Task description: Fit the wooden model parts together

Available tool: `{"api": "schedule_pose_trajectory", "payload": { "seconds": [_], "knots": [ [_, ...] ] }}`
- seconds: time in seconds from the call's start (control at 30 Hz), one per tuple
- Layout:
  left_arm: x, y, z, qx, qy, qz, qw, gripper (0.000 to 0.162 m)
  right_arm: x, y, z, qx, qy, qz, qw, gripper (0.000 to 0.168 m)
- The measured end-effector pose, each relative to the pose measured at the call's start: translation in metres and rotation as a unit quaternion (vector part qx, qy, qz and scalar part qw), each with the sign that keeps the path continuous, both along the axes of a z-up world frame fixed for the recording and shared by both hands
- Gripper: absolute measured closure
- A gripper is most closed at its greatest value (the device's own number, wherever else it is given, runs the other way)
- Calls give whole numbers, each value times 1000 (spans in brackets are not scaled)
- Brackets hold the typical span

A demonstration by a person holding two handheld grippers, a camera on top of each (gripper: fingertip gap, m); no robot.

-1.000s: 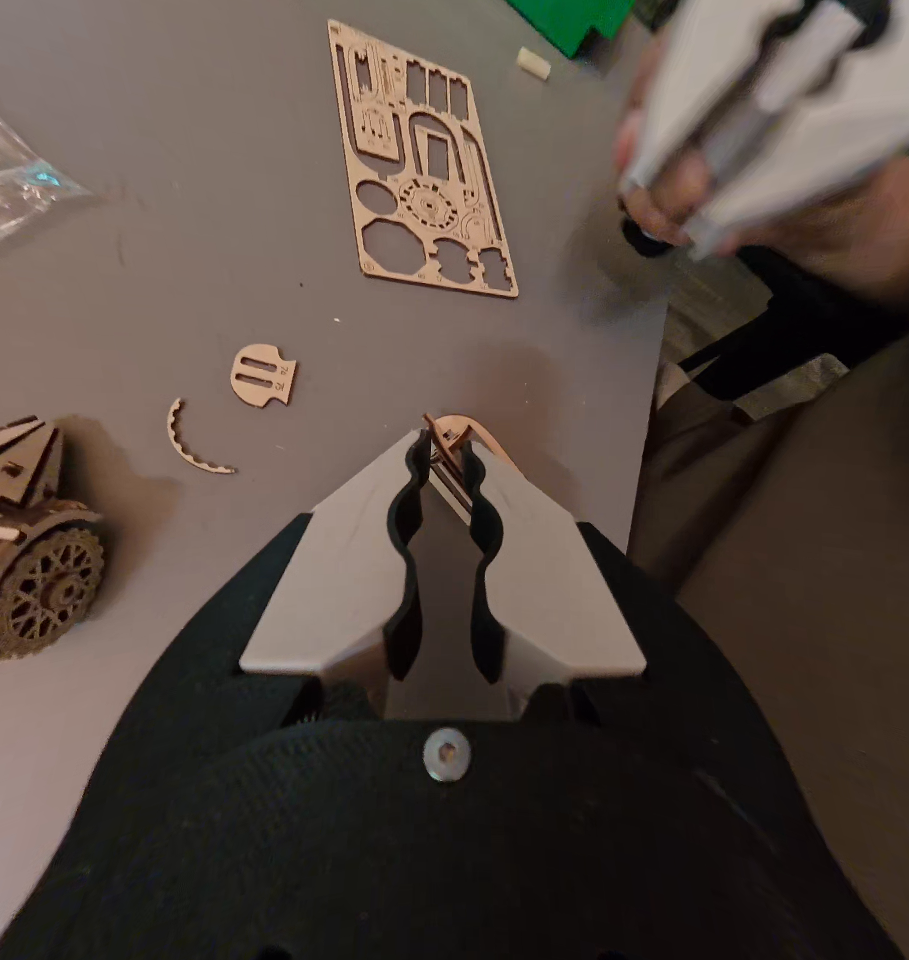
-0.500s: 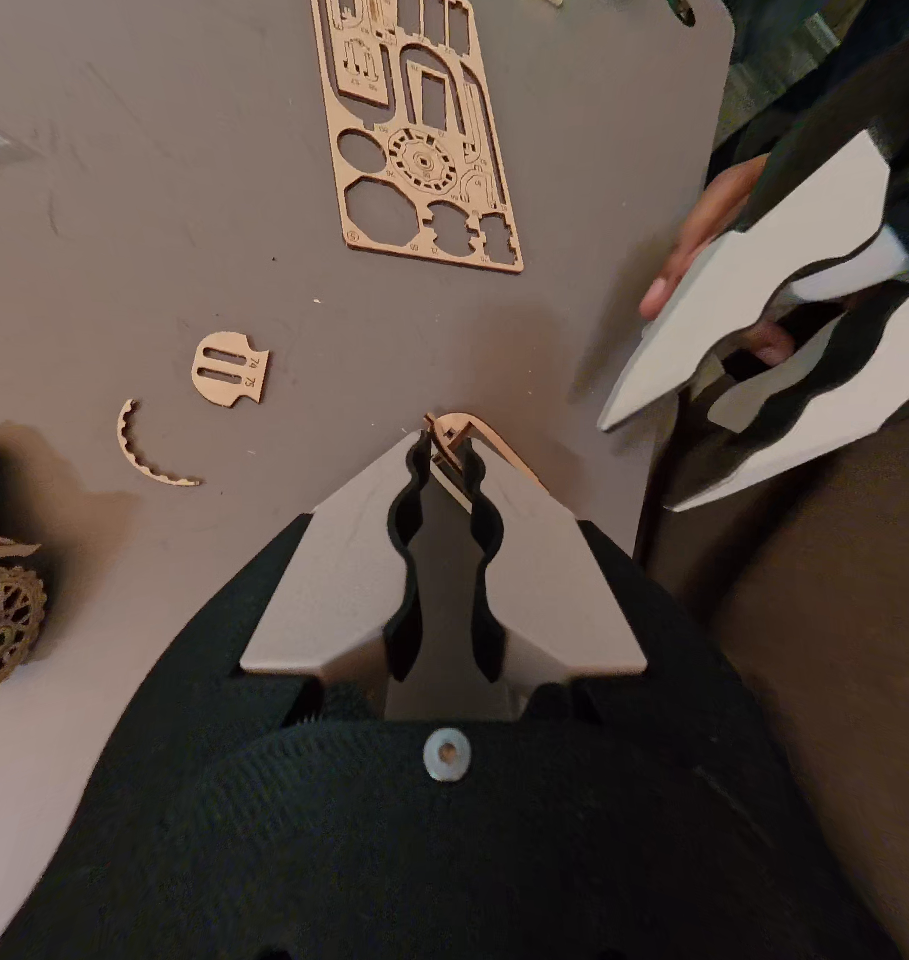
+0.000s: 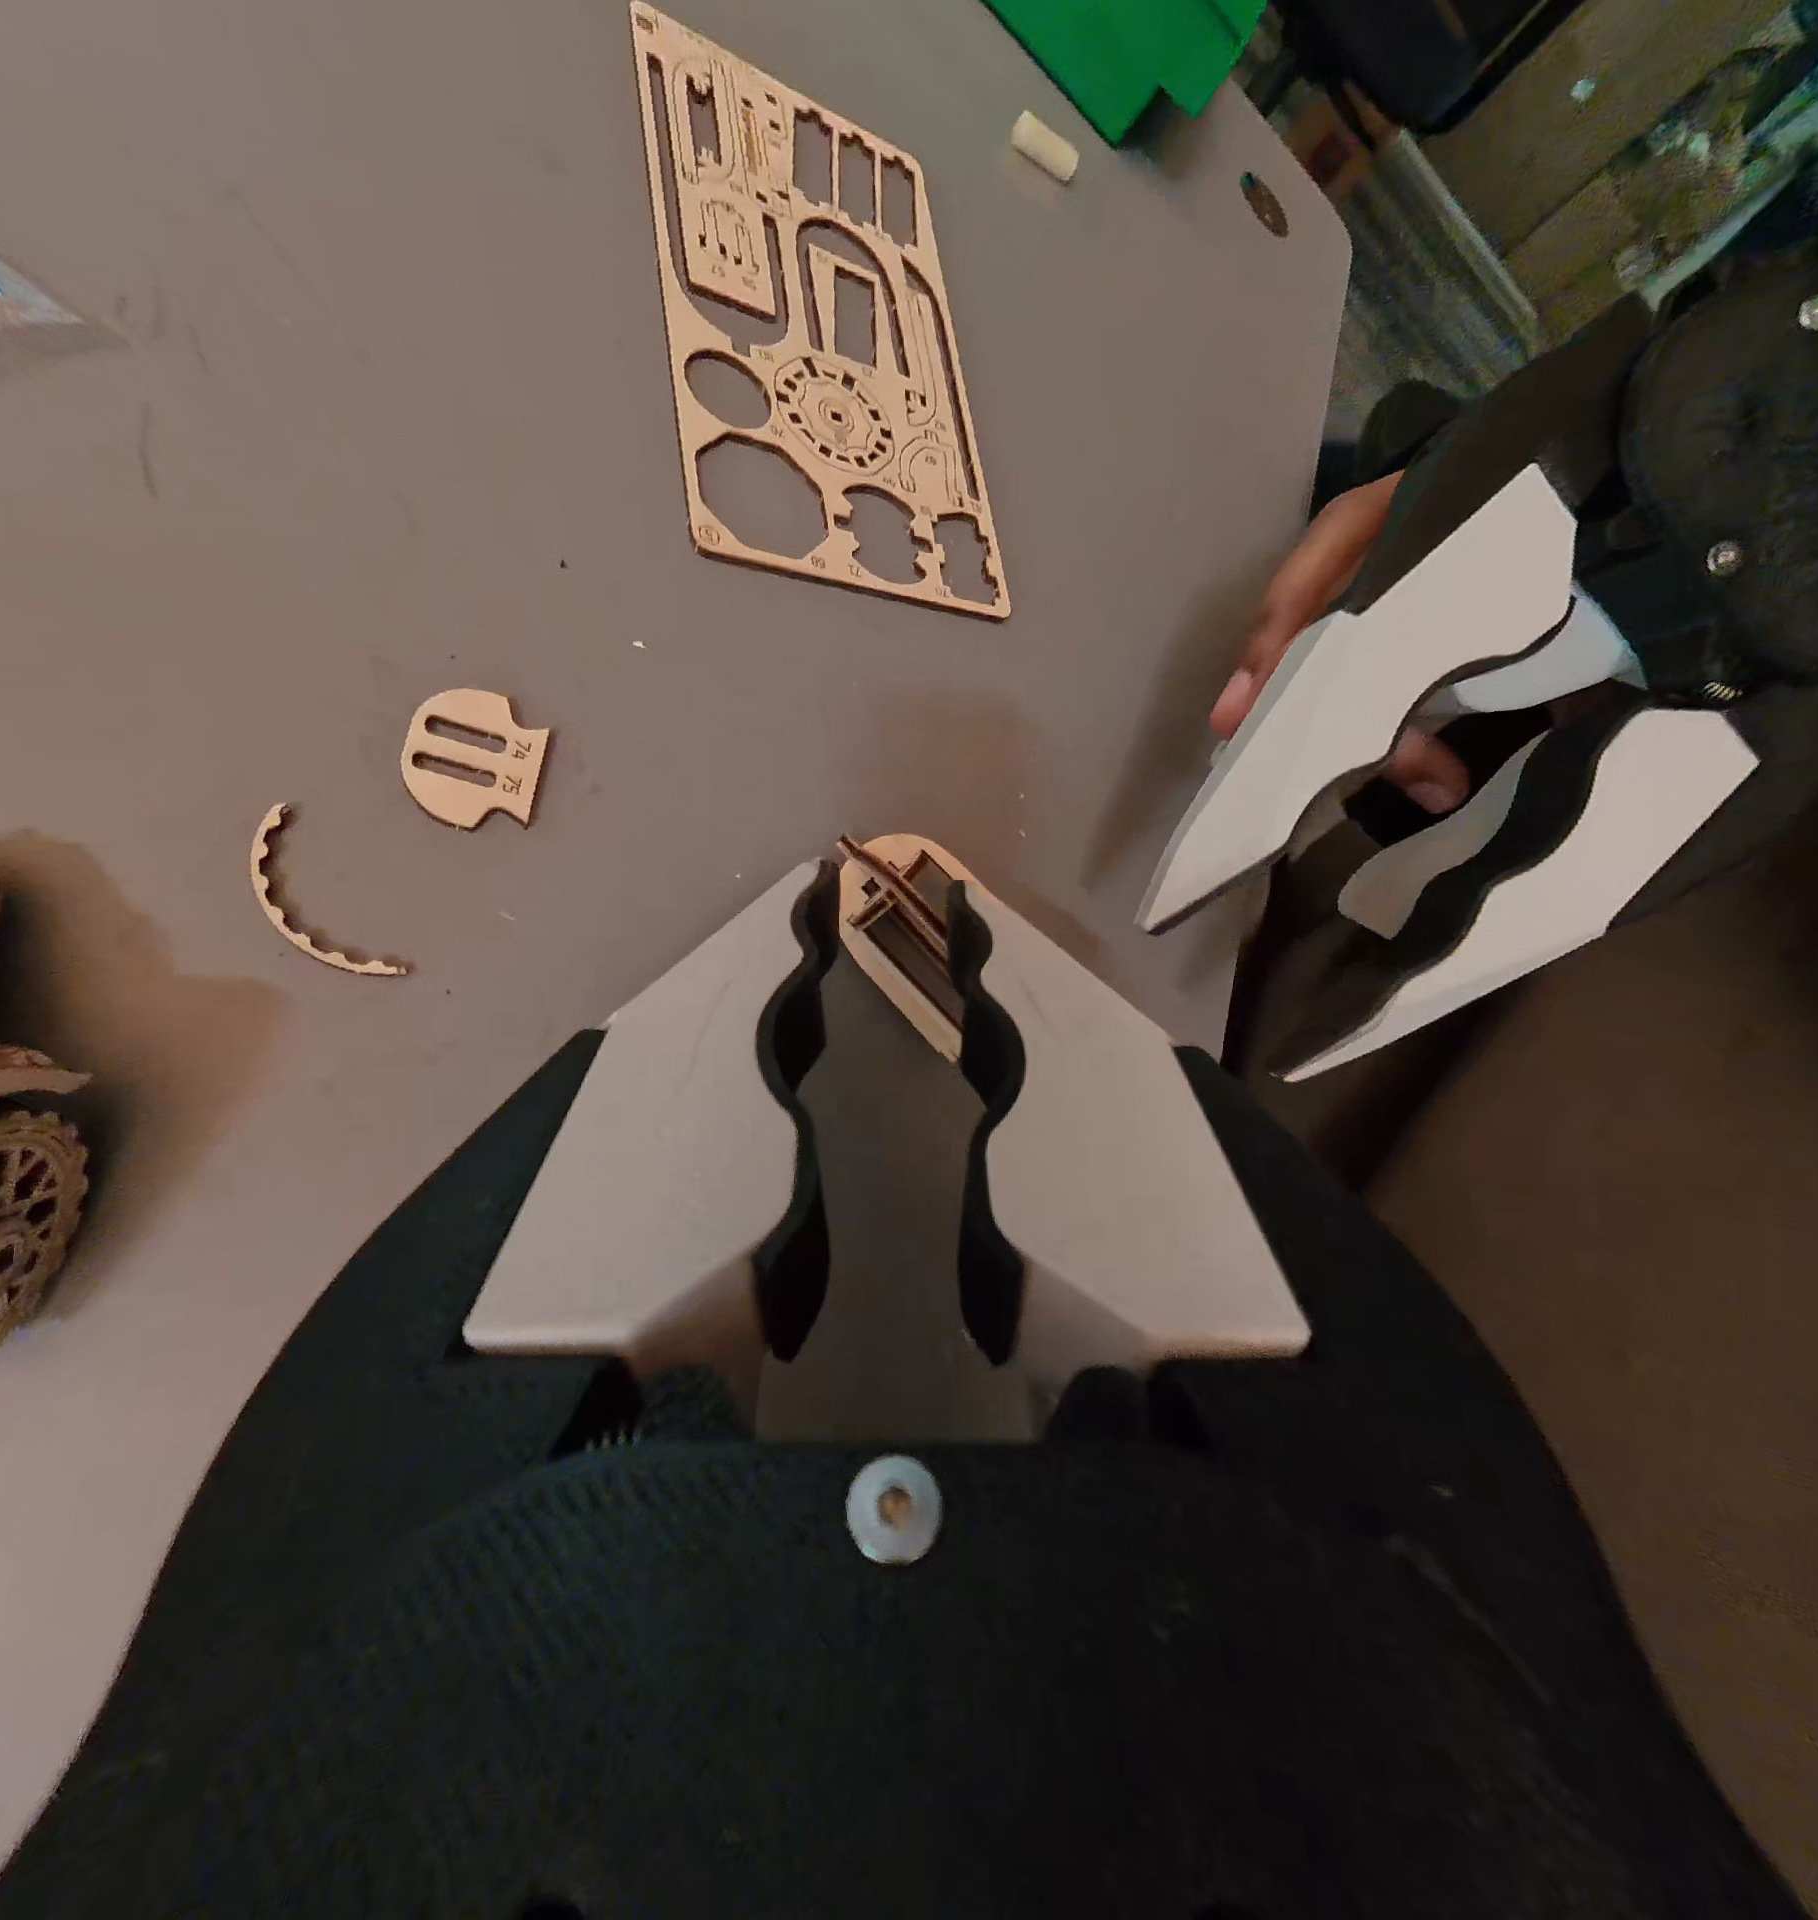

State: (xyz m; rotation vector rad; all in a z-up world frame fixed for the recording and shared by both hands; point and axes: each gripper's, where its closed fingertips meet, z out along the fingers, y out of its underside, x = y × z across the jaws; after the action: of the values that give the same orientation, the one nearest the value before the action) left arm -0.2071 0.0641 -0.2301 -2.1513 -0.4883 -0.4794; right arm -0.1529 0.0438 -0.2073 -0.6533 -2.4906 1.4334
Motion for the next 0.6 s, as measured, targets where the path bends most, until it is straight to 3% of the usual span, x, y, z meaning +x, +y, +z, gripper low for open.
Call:
{"api": "schedule_pose_trajectory", "payload": {
  "seconds": [0.03,0.6],
  "knots": [
    [0,0,1,5,-5,1,1000,142,-1,1,1,-4,-1,-2,1000,134],
    [-11,1,19,58,-28,31,997,130,-5,6,5,-26,-19,-11,999,135]
  ]
}}
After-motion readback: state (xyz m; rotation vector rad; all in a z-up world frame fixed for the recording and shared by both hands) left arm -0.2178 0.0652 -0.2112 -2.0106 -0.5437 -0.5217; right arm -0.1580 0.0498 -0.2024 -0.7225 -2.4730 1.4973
